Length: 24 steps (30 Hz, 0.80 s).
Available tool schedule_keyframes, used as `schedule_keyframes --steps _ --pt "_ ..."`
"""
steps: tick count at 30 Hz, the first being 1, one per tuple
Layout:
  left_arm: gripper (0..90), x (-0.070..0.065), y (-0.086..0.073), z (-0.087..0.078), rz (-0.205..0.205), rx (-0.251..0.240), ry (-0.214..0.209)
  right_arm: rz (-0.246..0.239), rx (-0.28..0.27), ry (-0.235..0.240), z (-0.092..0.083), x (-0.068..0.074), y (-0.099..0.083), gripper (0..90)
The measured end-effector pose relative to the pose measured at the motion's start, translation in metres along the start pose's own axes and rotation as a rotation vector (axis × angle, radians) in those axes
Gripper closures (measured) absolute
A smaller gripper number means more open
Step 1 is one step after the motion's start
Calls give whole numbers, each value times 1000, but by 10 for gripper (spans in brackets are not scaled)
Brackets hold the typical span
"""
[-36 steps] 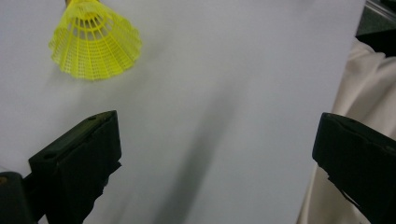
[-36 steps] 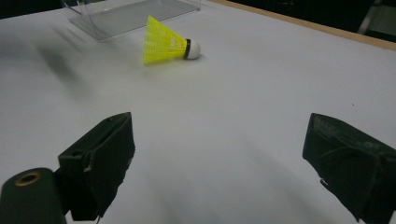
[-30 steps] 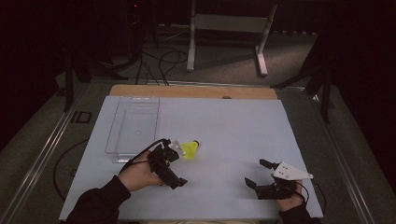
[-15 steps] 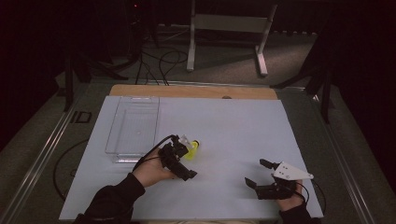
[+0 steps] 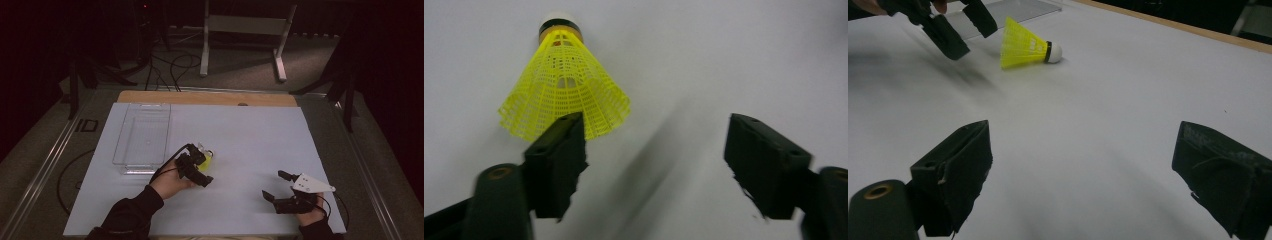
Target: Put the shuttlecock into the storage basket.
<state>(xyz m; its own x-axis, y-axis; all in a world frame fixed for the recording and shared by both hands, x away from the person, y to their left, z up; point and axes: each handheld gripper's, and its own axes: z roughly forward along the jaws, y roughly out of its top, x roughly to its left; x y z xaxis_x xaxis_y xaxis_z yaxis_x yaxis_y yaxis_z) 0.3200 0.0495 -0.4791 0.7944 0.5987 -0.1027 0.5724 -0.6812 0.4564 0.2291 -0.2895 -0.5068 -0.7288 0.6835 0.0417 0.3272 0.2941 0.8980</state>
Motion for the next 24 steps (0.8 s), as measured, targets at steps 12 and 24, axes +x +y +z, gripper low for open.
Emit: schedule_keyframes --steps 12,24 --pt "461 2 6 16 -47 -1 70 3 2 3 0 0 0 90" --pt "607 13 16 31 -68 55 95 8 9 5 1 0 0 90"
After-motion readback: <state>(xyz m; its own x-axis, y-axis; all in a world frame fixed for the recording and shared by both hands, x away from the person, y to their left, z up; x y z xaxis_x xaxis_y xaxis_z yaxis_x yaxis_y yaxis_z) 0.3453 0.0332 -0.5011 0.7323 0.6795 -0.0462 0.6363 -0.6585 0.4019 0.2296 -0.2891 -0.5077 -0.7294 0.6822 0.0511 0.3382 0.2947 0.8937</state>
